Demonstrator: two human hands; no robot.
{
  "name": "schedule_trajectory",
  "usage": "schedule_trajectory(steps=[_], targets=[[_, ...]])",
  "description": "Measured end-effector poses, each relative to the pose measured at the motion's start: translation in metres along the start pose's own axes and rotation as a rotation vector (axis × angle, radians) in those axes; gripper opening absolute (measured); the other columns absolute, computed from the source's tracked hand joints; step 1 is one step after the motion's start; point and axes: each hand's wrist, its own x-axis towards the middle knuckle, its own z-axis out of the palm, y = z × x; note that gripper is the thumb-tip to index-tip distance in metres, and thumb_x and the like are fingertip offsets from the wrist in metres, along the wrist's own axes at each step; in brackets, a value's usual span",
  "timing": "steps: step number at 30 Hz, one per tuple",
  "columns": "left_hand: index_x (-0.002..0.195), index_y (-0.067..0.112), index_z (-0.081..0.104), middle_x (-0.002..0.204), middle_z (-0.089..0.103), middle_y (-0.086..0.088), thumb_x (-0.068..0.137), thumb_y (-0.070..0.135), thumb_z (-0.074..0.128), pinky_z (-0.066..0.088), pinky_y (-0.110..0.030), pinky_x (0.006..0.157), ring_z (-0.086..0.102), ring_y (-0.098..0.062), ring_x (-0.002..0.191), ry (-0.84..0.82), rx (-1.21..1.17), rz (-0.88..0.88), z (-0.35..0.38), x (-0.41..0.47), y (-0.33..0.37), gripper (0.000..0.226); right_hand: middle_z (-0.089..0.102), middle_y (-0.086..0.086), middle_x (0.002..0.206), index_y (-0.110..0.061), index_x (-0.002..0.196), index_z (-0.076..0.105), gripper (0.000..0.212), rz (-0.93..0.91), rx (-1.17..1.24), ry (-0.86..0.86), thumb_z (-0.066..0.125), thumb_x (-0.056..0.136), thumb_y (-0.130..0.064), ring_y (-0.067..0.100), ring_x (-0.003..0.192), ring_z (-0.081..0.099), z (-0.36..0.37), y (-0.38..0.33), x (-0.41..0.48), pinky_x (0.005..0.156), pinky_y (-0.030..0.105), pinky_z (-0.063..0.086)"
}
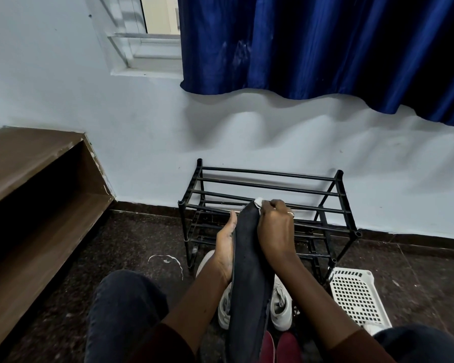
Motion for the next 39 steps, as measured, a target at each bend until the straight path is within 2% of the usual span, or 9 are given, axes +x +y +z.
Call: schedule_trajectory(steps=[3,7,11,18,22,26,31,34,39], targets=[[0.088,0.006,0.076,0.085,0.072,-0.013,0.092,0.054,0.032,0.058,-0.028,0.068,0.071,-0.023,0.078,0.000,0.011,0.004,0.003,0.001,0.003,0.065,0.064,0.019,0.081,0.000,0.078,0.069,0.020,-0.090,0.065,-0.009,0.065,0.064,0.014,0.035,0.063,0.061,0.000,-0.005,-0.006,0.056,0.032,0.051],[0.109,0.001,0.064,0.099,0.066,-0.018,0.084,0.069,0.029,0.047,-0.036,0.089,0.064,-0.028,0.092,0.072,0.059,-0.007,0.000,0.003,0.005,0.080,0.065,0.008,0.079,-0.010,0.081,0.073,0.028,-0.214,0.098,-0.123,0.069,0.062,0.011,0.029,0.064,0.060,0.004,-0.008,-0.023,0.057,0.025,0.046],[0.089,0.004,0.063,0.077,0.065,-0.013,0.082,0.074,0.027,0.054,-0.026,0.069,0.067,-0.021,0.075,0.084,0.031,-0.003,0.001,0.001,0.001,0.080,0.064,0.005,0.074,-0.012,0.079,0.074,0.026,-0.290,0.131,-0.198,0.060,0.065,0.005,0.027,0.062,0.061,0.000,-0.002,-0.023,0.053,0.025,0.048],[0.079,0.007,0.077,0.080,0.072,-0.013,0.087,0.063,0.024,0.057,-0.026,0.061,0.071,-0.021,0.075,0.041,0.020,-0.015,0.010,0.001,-0.003,0.077,0.062,0.015,0.076,-0.005,0.074,0.068,0.028,-0.138,-0.018,-0.057,0.069,0.053,0.015,0.034,0.063,0.059,-0.006,0.008,0.001,0.052,0.028,0.045],[0.079,0.006,0.077,0.081,0.071,-0.015,0.087,0.067,0.019,0.057,-0.025,0.062,0.071,-0.022,0.075,0.043,0.011,-0.033,0.005,0.002,-0.004,0.084,0.064,0.008,0.074,-0.009,0.073,0.071,0.027,-0.180,0.049,-0.073,0.070,0.056,0.011,0.029,0.060,0.058,-0.001,0.001,-0.012,0.055,0.022,0.043],[0.110,-0.003,0.065,0.105,0.065,-0.025,0.078,0.080,0.028,0.048,-0.038,0.095,0.065,-0.030,0.099,0.096,0.073,-0.052,-0.003,0.002,-0.002,0.096,0.065,0.003,0.071,-0.015,0.075,0.073,0.025,-0.229,0.125,-0.188,0.065,0.063,0.005,0.025,0.059,0.059,0.002,-0.005,-0.033,0.053,0.022,0.043],[0.086,0.002,0.068,0.071,0.066,-0.013,0.083,0.074,0.025,0.054,-0.025,0.060,0.068,-0.021,0.067,0.100,0.077,-0.064,-0.004,0.002,-0.003,0.083,0.058,0.005,0.064,-0.013,0.073,0.071,0.026,-0.241,0.062,-0.226,0.072,0.057,0.008,0.026,0.055,0.057,-0.003,-0.003,-0.034,0.047,0.021,0.042],[0.075,0.006,0.075,0.075,0.069,-0.013,0.086,0.066,0.025,0.055,-0.025,0.063,0.070,-0.021,0.071,0.058,0.040,-0.023,0.007,-0.001,-0.006,0.079,0.057,0.010,0.066,-0.008,0.072,0.068,0.023,-0.228,-0.002,-0.168,0.072,0.058,0.010,0.031,0.060,0.057,-0.004,0.000,-0.018,0.048,0.025,0.044],[0.081,0.010,0.077,0.083,0.072,-0.010,0.090,0.061,0.021,0.057,-0.024,0.066,0.071,-0.018,0.079,0.057,0.020,-0.018,0.009,0.002,-0.006,0.076,0.058,0.015,0.071,-0.005,0.079,0.069,0.023,-0.052,-0.001,-0.063,0.066,0.063,0.011,0.035,0.063,0.057,-0.004,0.001,-0.003,0.053,0.033,0.047]])
